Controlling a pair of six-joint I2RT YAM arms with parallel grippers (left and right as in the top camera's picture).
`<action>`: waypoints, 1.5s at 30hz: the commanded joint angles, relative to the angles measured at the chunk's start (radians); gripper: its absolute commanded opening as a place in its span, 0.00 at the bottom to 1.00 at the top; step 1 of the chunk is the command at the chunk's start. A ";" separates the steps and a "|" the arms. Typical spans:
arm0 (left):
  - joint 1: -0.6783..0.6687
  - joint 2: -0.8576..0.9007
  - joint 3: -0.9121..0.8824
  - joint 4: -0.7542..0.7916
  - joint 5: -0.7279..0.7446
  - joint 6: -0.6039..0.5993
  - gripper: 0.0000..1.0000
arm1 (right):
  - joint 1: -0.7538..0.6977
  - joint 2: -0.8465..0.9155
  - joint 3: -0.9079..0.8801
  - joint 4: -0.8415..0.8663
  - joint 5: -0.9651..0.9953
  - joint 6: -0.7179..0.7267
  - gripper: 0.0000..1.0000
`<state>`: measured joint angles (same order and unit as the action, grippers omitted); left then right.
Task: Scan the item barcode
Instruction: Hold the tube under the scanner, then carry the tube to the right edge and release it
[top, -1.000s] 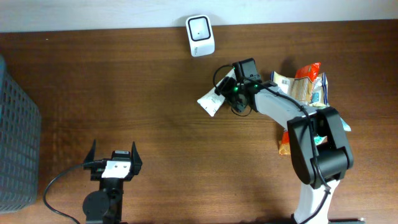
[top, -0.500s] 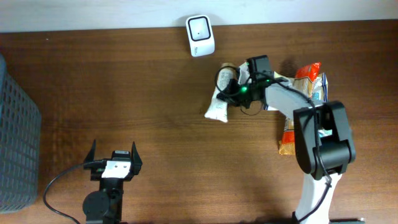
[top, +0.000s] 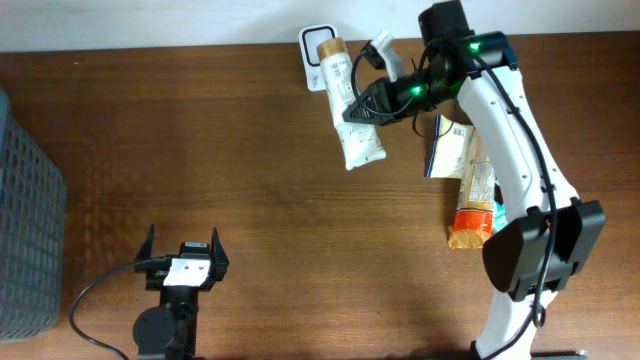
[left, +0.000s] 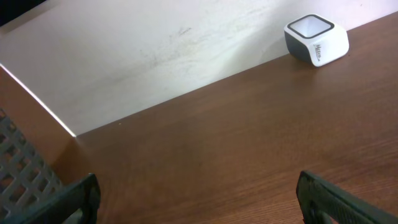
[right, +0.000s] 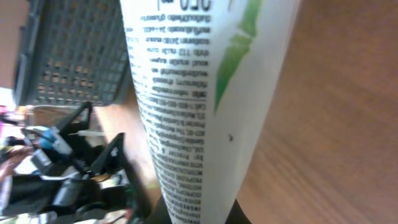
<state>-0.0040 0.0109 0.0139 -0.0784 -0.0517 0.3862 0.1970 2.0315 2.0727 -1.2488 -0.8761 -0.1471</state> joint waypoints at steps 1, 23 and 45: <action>0.005 -0.005 -0.005 -0.001 0.004 0.012 0.99 | 0.035 -0.037 0.037 0.059 0.183 0.024 0.04; 0.005 -0.005 -0.005 -0.001 0.004 0.012 0.99 | 0.228 0.445 0.036 1.261 1.547 -0.866 0.04; 0.005 -0.005 -0.005 -0.001 0.004 0.012 0.99 | 0.253 -0.006 0.035 0.560 1.111 -0.056 0.04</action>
<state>-0.0040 0.0109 0.0139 -0.0784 -0.0517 0.3866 0.4599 2.2555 2.0758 -0.5865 0.4461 -0.5316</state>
